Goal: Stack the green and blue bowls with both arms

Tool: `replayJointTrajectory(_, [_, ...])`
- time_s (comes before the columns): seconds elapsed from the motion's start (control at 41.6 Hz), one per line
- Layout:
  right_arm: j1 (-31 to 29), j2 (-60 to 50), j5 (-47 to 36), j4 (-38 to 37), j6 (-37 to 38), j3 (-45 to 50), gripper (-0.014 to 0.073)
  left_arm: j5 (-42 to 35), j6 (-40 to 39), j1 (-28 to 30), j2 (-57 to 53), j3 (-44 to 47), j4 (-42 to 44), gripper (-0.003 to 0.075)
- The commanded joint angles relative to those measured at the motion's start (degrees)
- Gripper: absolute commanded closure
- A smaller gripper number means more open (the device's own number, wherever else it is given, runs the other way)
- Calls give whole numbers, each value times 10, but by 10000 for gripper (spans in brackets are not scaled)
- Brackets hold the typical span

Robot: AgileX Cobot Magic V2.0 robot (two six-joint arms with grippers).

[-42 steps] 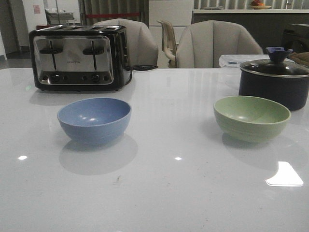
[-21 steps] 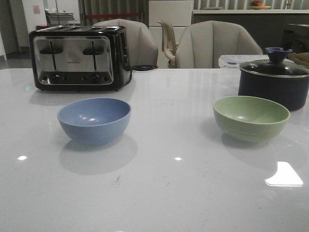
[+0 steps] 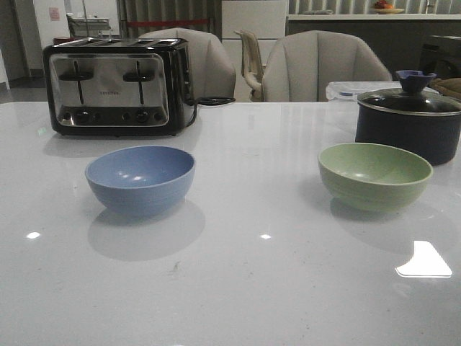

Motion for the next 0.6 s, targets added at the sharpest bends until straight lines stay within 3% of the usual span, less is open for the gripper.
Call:
replayJointTrajectory(0.0, [-1,28,-41,-1,-5,-13,559,-53,-3,1,15,-3,-8,620])
replayJointTrajectory(0.096, [-1,49,-41,-1,-5,-13,524,-50,-3,1,26,6,-8,609])
replayJointTrajectory(0.168, [-1,64,-41,-1,-5,-13,415,-50,-3,1,34,9,-8,538])
replayJointTrajectory(0.288, [-1,78,-48,-1,-5,-13,182,-50,-3,1,41,9,-8,276])
replayJointTrajectory(0.36, [-1,85,-53,-1,-5,-13,85,-50,-3,1,41,9,-8,176])
replayJointTrajectory(0.577, [-1,135,-86,20,-5,-18,69,-51,-3,1,41,10,-8,201])
